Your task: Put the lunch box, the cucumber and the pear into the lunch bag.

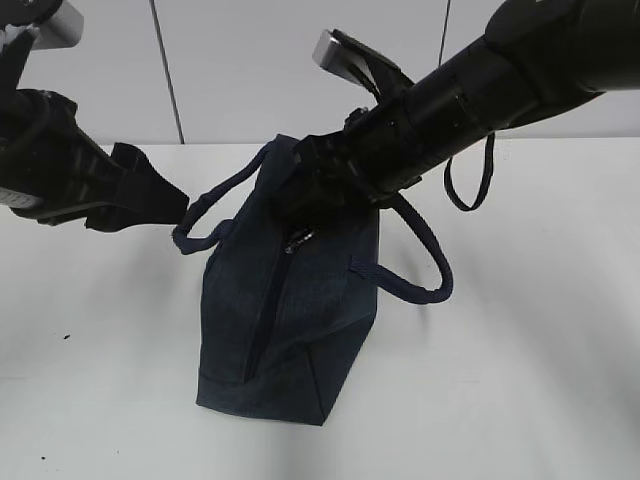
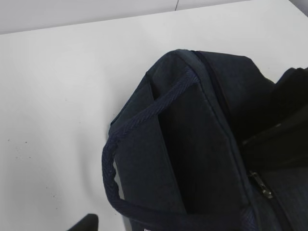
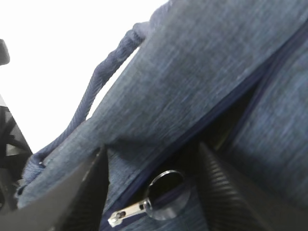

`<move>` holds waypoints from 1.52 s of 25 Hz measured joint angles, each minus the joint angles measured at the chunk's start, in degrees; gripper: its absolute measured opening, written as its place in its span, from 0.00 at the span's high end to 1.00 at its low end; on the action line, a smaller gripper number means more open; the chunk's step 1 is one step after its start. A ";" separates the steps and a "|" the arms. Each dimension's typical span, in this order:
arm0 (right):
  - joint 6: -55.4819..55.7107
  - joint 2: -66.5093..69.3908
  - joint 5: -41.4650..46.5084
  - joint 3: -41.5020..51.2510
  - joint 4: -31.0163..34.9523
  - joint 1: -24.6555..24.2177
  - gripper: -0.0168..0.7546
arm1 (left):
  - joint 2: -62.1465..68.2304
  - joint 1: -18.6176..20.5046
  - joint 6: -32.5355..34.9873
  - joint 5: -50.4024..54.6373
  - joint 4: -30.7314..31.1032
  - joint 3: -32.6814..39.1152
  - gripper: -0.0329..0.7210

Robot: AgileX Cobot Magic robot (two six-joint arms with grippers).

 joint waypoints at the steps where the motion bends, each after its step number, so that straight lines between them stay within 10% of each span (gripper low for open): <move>1: -0.79 0.00 -0.13 0.00 0.00 0.00 0.38 | 0.00 0.00 0.00 0.00 0.00 0.00 0.34; 38: -8.71 4.36 5.98 0.00 6.41 0.00 0.55 | 0.00 0.00 0.00 0.00 0.00 0.00 0.36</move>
